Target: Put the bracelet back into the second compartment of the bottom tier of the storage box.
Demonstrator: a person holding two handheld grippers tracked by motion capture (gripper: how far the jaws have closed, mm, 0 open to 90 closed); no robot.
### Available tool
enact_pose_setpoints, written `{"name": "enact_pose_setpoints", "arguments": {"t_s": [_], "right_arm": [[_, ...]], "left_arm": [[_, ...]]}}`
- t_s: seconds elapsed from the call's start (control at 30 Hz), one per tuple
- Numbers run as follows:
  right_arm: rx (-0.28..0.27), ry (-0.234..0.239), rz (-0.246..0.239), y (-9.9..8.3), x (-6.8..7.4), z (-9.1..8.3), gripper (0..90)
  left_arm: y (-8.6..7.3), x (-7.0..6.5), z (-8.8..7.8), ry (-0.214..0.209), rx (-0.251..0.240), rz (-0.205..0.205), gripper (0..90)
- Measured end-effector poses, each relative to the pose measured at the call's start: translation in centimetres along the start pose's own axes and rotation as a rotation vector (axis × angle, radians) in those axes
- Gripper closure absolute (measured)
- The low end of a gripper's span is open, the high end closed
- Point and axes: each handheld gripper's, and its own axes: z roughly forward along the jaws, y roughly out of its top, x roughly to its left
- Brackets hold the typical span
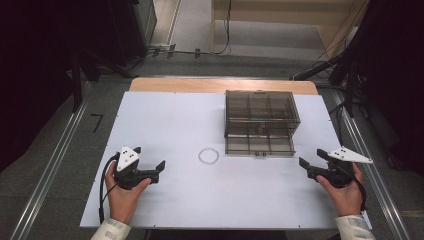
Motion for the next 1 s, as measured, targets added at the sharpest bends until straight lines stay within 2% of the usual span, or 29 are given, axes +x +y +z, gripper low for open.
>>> {"name": "enact_pose_setpoints", "arguments": {"t_s": [0.33,0.7,1.0], "right_arm": [[0.000,-0.001,0.000,0.01,0.00,0.00,20.7],[0.000,-0.003,0.001,-0.02,0.00,-0.02,20.7],[0.003,-0.004,0.001,-0.03,0.03,0.00,20.7]], "left_arm": [[0.08,-0.08,-0.08,0.006,-0.007,0.003,2.6],[0.24,-0.56,0.36,-0.008,-0.007,0.013,2.6],[0.28,-0.49,0.54,-0.008,-0.008,0.005,2.6]]}}
